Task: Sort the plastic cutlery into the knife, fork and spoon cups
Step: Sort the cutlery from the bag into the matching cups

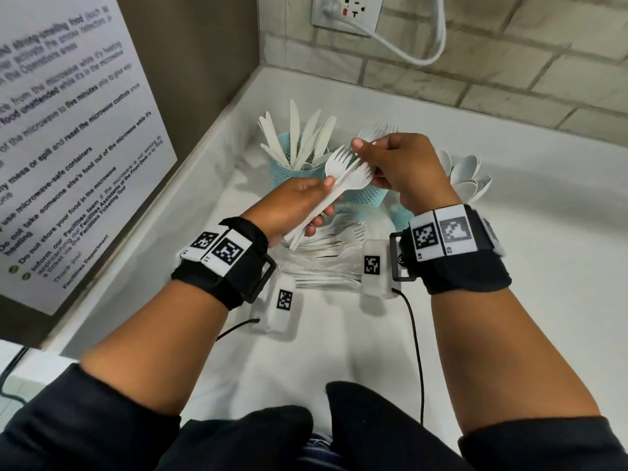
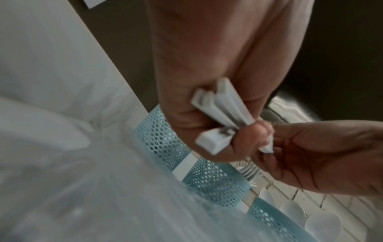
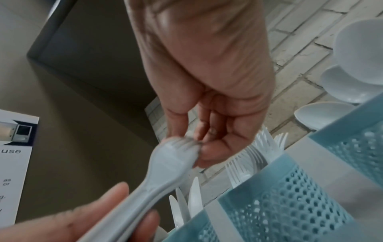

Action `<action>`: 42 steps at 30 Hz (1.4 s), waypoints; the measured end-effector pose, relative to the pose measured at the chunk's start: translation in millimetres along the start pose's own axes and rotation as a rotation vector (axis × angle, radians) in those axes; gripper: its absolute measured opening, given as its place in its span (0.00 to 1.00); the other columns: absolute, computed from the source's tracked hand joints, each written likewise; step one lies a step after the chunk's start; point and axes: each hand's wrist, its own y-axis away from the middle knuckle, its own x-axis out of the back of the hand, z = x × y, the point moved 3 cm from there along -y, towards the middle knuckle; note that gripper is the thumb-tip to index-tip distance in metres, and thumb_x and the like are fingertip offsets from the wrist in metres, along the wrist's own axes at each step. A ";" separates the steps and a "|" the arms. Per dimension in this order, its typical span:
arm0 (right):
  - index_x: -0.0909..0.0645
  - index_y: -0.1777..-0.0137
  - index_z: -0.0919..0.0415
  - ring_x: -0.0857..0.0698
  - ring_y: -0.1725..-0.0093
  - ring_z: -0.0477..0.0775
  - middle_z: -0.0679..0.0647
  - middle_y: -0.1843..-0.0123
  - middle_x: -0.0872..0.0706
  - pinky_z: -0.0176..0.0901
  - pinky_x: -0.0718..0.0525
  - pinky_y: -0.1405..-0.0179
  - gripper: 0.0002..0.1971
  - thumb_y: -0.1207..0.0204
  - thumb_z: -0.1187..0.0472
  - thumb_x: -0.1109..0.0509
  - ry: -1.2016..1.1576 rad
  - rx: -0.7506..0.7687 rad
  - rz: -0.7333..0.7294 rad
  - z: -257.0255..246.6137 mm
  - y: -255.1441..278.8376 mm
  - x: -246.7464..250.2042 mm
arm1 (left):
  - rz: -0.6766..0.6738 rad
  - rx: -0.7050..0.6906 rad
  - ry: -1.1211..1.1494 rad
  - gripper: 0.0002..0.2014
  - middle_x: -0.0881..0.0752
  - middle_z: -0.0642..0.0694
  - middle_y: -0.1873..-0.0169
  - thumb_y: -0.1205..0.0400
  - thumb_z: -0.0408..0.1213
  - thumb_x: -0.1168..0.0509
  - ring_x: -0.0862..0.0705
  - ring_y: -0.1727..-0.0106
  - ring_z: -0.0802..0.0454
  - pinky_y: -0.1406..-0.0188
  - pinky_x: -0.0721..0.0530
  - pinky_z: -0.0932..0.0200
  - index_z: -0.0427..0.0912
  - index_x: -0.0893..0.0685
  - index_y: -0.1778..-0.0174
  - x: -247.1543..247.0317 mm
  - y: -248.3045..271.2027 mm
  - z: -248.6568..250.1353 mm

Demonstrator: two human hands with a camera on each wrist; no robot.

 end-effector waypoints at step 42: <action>0.15 0.51 0.62 0.18 0.49 0.63 0.61 0.54 0.11 0.46 0.27 0.58 0.17 0.17 0.51 0.41 0.599 0.482 0.141 -35.3 -29.7 -41.0 | 0.267 -0.033 0.227 0.10 0.28 0.52 0.74 0.13 0.42 0.44 0.33 0.82 0.61 0.83 0.36 0.71 0.45 0.20 0.55 25.5 13.6 -2.5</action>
